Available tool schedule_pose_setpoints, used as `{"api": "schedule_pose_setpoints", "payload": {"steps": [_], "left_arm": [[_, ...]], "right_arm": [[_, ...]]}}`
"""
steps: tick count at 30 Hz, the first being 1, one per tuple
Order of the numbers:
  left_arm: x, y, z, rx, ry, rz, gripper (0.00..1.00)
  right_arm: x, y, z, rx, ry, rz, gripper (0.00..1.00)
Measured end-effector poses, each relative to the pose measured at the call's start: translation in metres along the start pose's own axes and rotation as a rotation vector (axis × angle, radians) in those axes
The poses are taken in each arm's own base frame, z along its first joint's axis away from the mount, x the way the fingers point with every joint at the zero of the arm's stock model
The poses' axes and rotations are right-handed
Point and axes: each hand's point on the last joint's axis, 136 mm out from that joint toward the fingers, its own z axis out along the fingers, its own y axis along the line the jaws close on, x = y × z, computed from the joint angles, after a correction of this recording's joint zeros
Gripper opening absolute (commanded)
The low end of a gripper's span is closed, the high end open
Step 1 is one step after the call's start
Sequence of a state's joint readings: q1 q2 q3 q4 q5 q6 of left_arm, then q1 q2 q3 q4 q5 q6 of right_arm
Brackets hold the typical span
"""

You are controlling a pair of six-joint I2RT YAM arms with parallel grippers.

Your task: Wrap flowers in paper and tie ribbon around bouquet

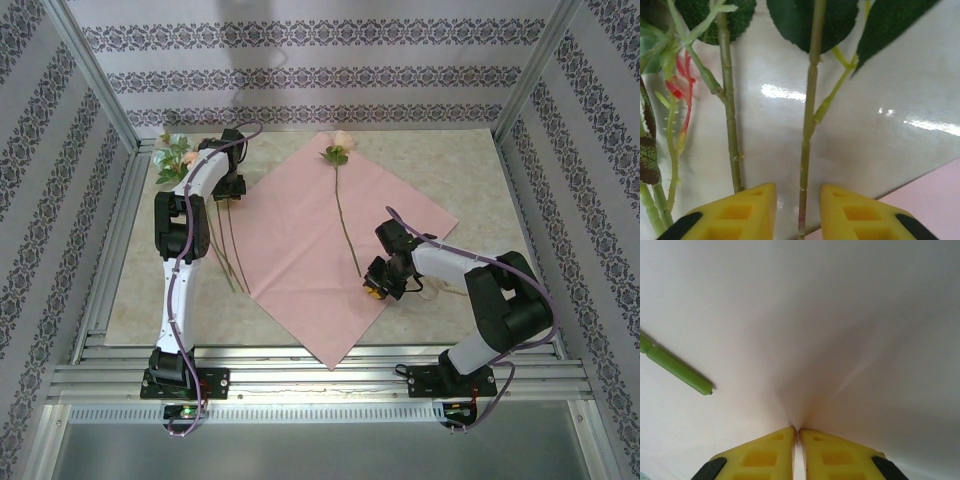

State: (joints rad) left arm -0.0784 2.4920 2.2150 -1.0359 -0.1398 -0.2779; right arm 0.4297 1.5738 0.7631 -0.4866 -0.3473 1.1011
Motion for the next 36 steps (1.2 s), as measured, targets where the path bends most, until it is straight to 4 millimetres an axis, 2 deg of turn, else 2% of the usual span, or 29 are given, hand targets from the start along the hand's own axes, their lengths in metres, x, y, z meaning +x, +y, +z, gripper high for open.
{"api": "schedule_pose_setpoints", "payload": {"steps": [1,4,9,12,15,18,23,25,27,29,31,34,36], "left_arm": [[-0.001,0.0,0.0,0.002,-0.002,0.004,0.14],[-0.001,-0.002,0.002,0.012,-0.002,0.008,0.05],[0.0,-0.002,0.001,0.013,-0.008,0.013,0.0],[0.002,-0.001,-0.003,0.004,-0.013,0.023,0.0],[0.0,-0.004,-0.02,-0.002,-0.042,0.037,0.0],[-0.005,-0.018,-0.062,0.024,-0.118,0.062,0.0],[-0.005,-0.071,-0.152,0.193,-0.272,0.112,0.0],[-0.002,-0.103,-0.179,0.303,-0.309,0.133,0.0],[0.0,-0.131,-0.193,0.392,-0.329,0.152,0.0],[0.002,-0.161,-0.199,0.487,-0.325,0.166,0.0],[-0.002,-0.194,-0.197,0.577,-0.328,0.168,0.0],[-0.004,-0.234,-0.175,0.672,-0.303,0.153,0.0],[-0.001,-0.251,-0.152,0.702,-0.268,0.136,0.0]], "right_arm": [[0.0,0.0,0.0,0.0,0.0,0.0,0.15],[0.0,0.0,0.0,0.0,0.0,0.0,0.15],[0.0,0.0,0.0,0.0,0.0,0.0,0.15],[0.0,0.0,0.0,0.001,0.0,0.001,0.15],[0.0,0.0,0.0,0.002,0.0,0.0,0.15],[0.0,0.0,0.0,0.001,0.0,0.0,0.15],[0.0,0.0,0.0,0.0,-0.001,0.0,0.15],[0.0,0.0,0.0,-0.001,0.0,0.001,0.15],[0.0,0.0,0.0,-0.001,0.001,0.001,0.15],[0.0,0.0,0.0,-0.001,0.001,0.001,0.15],[0.0,0.0,0.0,0.0,0.002,0.002,0.15],[0.0,0.0,0.001,0.001,0.004,0.002,0.15],[-0.001,0.0,0.001,0.002,0.004,0.002,0.14]]}}
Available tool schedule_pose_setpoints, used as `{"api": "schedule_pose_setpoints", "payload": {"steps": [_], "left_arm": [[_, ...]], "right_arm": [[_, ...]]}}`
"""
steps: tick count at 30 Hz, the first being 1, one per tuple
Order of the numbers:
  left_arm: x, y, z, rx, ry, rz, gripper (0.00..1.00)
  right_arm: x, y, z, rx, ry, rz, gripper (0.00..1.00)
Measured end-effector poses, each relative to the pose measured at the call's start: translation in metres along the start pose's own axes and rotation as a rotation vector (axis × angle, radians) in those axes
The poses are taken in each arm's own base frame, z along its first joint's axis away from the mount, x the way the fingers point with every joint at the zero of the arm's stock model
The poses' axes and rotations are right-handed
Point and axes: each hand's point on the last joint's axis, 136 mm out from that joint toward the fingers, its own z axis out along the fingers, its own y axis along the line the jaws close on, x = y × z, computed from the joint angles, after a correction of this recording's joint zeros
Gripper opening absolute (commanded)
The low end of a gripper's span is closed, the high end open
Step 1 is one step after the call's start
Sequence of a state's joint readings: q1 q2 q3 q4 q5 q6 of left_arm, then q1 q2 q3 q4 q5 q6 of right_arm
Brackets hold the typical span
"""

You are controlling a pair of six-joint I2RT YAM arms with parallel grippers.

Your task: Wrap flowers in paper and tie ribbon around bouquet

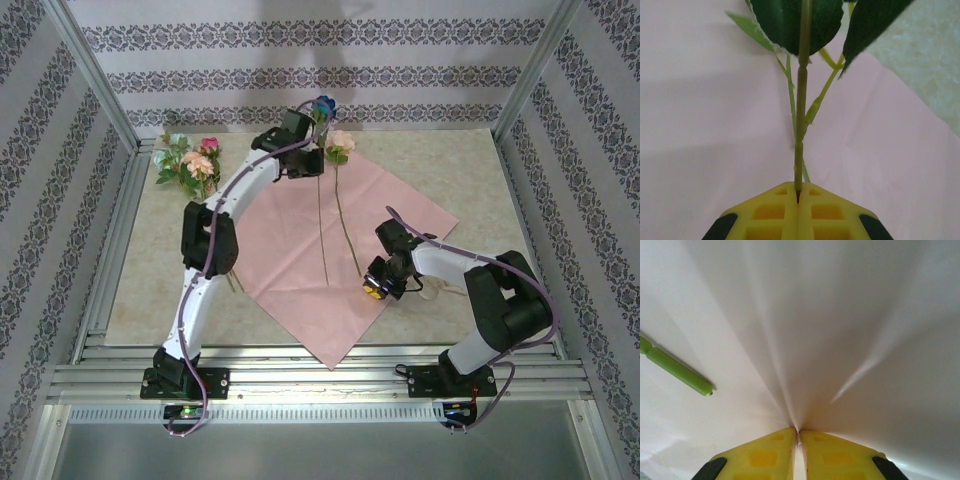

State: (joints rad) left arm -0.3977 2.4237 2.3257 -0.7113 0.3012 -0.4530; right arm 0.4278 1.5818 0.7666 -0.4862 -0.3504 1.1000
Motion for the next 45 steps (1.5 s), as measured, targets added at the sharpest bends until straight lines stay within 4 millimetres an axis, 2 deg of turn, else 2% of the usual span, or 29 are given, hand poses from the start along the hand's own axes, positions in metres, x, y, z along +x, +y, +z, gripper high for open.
{"api": "schedule_pose_setpoints", "payload": {"steps": [3,5,7,10,12,14,17,19,21,23,25,27,29,32,37,45], "left_arm": [[0.011,0.007,0.038,0.03,0.025,-0.046,0.0],[0.018,0.011,0.059,0.034,0.039,-0.058,0.17],[0.024,0.017,0.073,0.031,0.053,-0.067,0.29],[0.028,0.018,0.075,0.023,0.066,-0.072,0.42],[0.022,0.017,0.067,0.008,0.049,-0.063,0.48],[0.016,0.019,0.051,-0.03,0.034,-0.055,0.5],[0.003,0.021,0.008,-0.094,0.001,-0.047,0.5],[-0.008,0.028,-0.034,-0.137,-0.027,-0.044,0.48],[-0.021,0.046,-0.074,-0.179,-0.061,-0.051,0.47],[-0.036,0.081,-0.111,-0.239,-0.101,-0.079,0.46],[-0.041,0.123,-0.133,-0.307,-0.109,-0.123,0.45],[-0.038,0.17,-0.144,-0.379,-0.092,-0.171,0.44],[-0.024,0.215,-0.147,-0.452,-0.042,-0.216,0.42],[-0.004,0.251,-0.136,-0.528,0.039,-0.225,0.4],[0.02,0.275,-0.112,-0.608,0.14,-0.189,0.41],[0.058,0.303,-0.106,-0.692,0.246,-0.18,0.38]], "right_arm": [[0.0,0.0,0.001,0.009,0.005,0.003,0.14],[0.0,0.0,0.001,0.013,0.009,0.003,0.15],[0.0,0.001,0.001,0.016,0.012,0.004,0.15],[0.0,0.001,0.002,0.02,0.018,0.004,0.14],[0.0,0.001,0.002,0.021,0.019,0.004,0.14],[0.0,0.001,0.002,0.021,0.019,0.004,0.14],[0.0,0.001,0.002,0.021,0.019,0.004,0.14],[0.0,0.001,0.002,0.021,0.019,0.004,0.14],[0.0,0.001,0.002,0.02,0.019,0.003,0.14],[0.0,0.001,0.002,0.02,0.02,0.003,0.14],[0.0,0.001,0.002,0.02,0.021,0.004,0.14],[0.0,0.001,0.002,0.019,0.021,0.003,0.14],[0.0,0.002,0.002,0.019,0.025,0.004,0.14],[0.001,0.004,0.003,0.015,0.033,0.004,0.14],[0.001,0.004,0.003,0.016,0.033,0.004,0.14],[0.001,0.004,0.003,0.02,0.044,0.01,0.14]]}}
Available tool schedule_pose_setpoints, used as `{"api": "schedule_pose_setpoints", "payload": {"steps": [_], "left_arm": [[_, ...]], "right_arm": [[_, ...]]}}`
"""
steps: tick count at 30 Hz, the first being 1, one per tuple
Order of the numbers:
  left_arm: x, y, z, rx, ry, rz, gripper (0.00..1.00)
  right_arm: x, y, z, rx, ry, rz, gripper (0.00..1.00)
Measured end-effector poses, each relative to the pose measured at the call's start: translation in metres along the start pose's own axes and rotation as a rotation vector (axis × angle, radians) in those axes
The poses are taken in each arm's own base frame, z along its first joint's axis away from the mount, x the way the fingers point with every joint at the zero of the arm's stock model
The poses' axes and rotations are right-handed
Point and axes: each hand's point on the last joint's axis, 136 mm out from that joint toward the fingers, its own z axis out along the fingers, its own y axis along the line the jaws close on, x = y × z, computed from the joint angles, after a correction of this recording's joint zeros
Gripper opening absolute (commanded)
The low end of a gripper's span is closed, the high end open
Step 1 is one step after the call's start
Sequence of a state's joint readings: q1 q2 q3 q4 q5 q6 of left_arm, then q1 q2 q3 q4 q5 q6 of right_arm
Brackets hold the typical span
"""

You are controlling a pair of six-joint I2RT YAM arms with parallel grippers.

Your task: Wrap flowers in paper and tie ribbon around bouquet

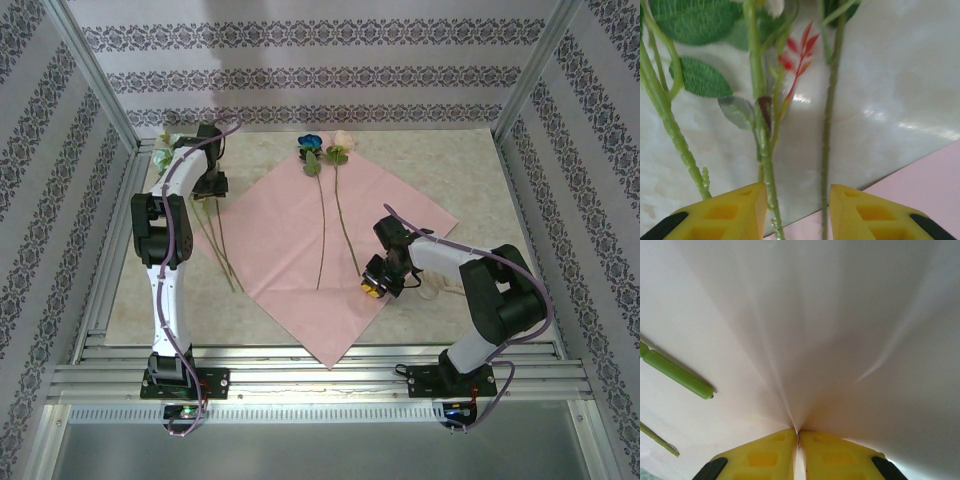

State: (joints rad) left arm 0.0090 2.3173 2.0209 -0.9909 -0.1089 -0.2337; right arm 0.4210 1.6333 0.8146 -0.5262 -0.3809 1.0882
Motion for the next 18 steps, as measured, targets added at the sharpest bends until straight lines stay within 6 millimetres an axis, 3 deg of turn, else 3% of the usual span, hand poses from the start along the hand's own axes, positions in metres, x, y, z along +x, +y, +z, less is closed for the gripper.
{"api": "schedule_pose_setpoints", "payload": {"steps": [4,7,10,12,18], "left_arm": [[0.019,0.012,0.003,-0.013,0.025,-0.011,0.4],[0.031,0.023,-0.017,0.003,0.003,-0.037,0.41],[0.026,0.036,-0.042,0.04,-0.056,-0.089,0.4],[0.017,0.046,-0.049,0.072,-0.091,-0.135,0.4],[0.013,0.069,-0.017,0.147,-0.067,-0.23,0.39]], "right_arm": [[0.0,0.0,0.0,0.005,0.005,-0.004,0.14],[0.0,0.0,0.0,0.006,0.006,-0.008,0.14],[0.0,0.0,0.0,0.006,0.006,-0.01,0.14],[0.0,0.0,0.0,0.006,0.006,-0.011,0.14],[0.0,0.0,0.0,0.006,0.006,-0.015,0.14]]}}
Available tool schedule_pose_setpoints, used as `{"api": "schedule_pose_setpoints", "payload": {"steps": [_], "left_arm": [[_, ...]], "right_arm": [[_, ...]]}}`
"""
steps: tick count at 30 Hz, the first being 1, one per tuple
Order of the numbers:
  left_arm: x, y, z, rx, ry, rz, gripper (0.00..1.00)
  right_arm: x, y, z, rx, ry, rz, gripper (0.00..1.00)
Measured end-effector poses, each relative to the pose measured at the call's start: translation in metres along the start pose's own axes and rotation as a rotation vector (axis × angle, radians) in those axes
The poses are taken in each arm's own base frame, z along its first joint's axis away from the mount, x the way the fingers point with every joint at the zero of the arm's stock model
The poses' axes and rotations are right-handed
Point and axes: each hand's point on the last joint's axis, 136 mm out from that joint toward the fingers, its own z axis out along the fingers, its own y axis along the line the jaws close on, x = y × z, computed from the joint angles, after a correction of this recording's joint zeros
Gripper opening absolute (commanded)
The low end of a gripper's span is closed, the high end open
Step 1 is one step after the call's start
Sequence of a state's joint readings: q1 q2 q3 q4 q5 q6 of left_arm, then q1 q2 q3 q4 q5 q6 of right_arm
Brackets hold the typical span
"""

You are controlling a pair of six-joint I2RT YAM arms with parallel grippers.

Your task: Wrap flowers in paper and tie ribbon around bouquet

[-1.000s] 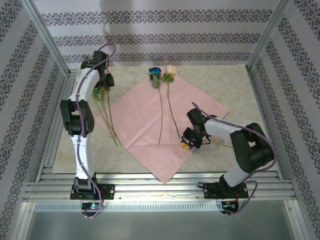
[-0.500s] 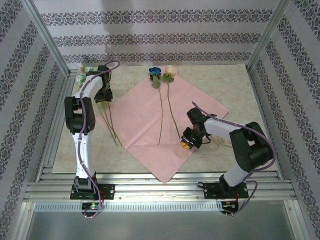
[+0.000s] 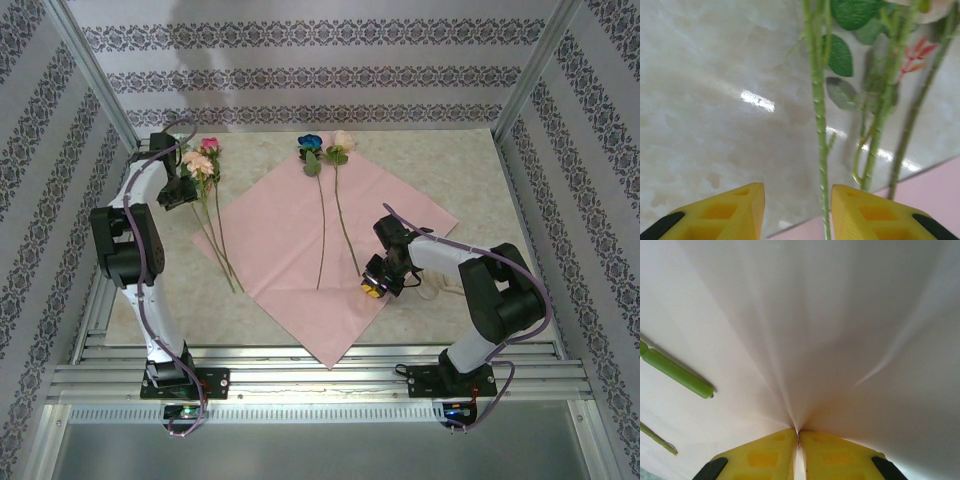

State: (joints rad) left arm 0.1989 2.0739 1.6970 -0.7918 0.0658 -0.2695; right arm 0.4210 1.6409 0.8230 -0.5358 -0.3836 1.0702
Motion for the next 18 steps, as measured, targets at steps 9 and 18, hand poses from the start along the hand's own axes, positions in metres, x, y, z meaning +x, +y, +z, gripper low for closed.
{"api": "schedule_pose_setpoints", "payload": {"steps": [9,18], "left_arm": [[0.006,-0.01,0.04,0.071,0.064,-0.011,0.38],[0.005,-0.011,0.051,0.064,0.076,-0.005,0.02]], "right_arm": [[0.0,0.0,0.0,0.001,0.0,0.001,0.14],[0.0,0.0,0.0,0.001,0.0,0.001,0.14]]}}
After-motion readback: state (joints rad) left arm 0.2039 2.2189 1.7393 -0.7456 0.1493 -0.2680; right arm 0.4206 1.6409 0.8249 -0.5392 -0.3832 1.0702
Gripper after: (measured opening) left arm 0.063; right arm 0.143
